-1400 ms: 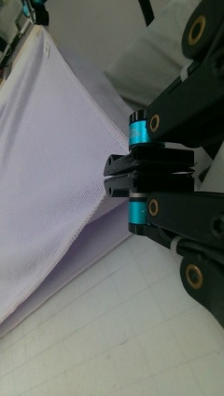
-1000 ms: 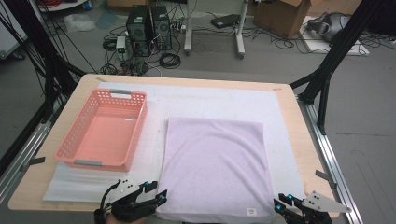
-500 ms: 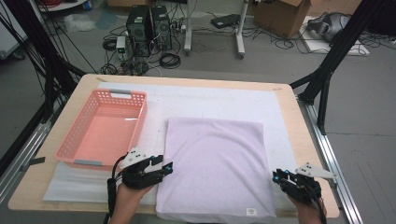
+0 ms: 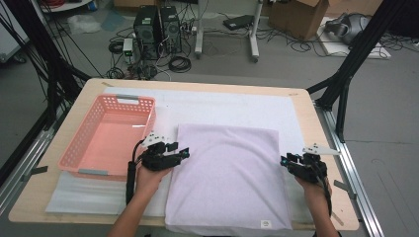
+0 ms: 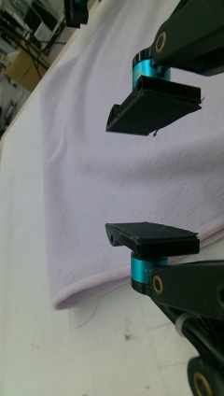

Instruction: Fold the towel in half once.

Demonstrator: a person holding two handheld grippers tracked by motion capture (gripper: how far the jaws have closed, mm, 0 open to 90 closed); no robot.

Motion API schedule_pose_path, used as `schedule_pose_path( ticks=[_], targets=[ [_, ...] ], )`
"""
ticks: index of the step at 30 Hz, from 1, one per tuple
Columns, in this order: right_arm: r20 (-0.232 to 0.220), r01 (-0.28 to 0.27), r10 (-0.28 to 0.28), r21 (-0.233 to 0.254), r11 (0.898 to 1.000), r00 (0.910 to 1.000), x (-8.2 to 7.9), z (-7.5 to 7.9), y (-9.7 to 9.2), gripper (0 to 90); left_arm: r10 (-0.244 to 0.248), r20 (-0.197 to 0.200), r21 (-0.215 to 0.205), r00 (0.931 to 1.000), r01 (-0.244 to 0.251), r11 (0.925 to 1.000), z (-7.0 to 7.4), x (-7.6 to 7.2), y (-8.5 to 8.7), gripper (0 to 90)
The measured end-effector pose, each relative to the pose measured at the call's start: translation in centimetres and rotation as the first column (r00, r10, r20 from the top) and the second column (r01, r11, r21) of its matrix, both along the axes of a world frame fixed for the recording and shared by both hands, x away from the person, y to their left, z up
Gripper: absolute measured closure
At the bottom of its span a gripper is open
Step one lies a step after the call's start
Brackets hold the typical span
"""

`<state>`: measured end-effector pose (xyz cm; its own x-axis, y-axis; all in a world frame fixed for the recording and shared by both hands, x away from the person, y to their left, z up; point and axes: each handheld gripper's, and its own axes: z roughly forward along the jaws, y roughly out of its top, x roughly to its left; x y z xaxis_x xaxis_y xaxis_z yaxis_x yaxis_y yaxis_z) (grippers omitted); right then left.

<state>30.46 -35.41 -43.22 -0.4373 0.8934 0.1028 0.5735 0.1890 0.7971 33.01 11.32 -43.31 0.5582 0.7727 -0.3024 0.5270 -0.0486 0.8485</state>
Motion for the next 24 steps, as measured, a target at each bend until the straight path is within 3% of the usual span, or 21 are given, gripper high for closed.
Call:
schedule_pose_path(
  ticks=[3,5,7,10,11,15,17,19,21,24],
  targets=[
    [-0.033,0.031,-0.03,0.02,0.999,0.999,1.8,-0.5,0.5,52.0,0.008,0.001,0.016,1.0,-0.008,0.9998,-0.1,1.2,-0.3,46.0],
    [-0.041,0.042,-0.041,0.01,0.999,0.9983,2.8,-0.8,0.7,51.0,0.029,0.003,0.015,0.9996,-0.029,0.9995,-0.3,1.9,-0.3,45.9],
    [-0.051,0.053,-0.053,0.009,0.999,0.9973,3.8,-1.0,0.9,53.0,0.042,-0.004,0.045,0.9991,-0.041,0.9981,-0.5,2.4,-0.4,45.7],
    [-0.077,0.061,-0.065,-0.049,0.997,0.9949,4.8,-1.5,1.2,69.1,0.049,-0.003,0.072,0.9988,-0.048,0.9963,-0.7,3.0,-0.6,45.3],
    [-0.068,0.067,-0.07,-0.045,0.997,0.9953,4.9,-1.4,1.1,84.5,0.055,-0.007,0.082,0.9985,-0.054,0.9952,-0.8,3.3,-0.7,45.1],
    [-0.05,0.122,-0.126,-0.076,0.99,0.9908,5.1,-1.3,0.8,87.4,0.088,-0.029,0.121,0.9957,-0.084,0.9891,-1.0,4.2,-0.8,44.5],
    [-0.049,0.117,-0.121,-0.071,0.991,0.9914,5.0,-1.3,1.0,82.2,0.098,-0.04,0.125,0.9944,-0.092,0.9878,-1.2,4.5,-0.8,44.0],
    [-0.05,0.125,-0.128,-0.06,0.99,0.9906,5.0,-1.2,0.8,62.9,0.114,-0.039,0.131,0.9927,-0.108,0.9856,-1.4,4.9,-0.8,43.2],
    [-0.075,0.105,-0.105,-0.005,0.994,0.9916,5.1,-1.3,0.4,57.2,0.119,-0.055,0.158,0.9914,-0.109,0.9814,-1.6,5.2,-0.8,42.6],
    [-0.097,0.082,-0.08,0.011,0.997,0.992,5.2,-1.4,0.3,53.4,0.117,-0.07,0.17,0.9906,-0.104,0.9799,-1.9,5.7,-1.0,42.7]
  ],
)
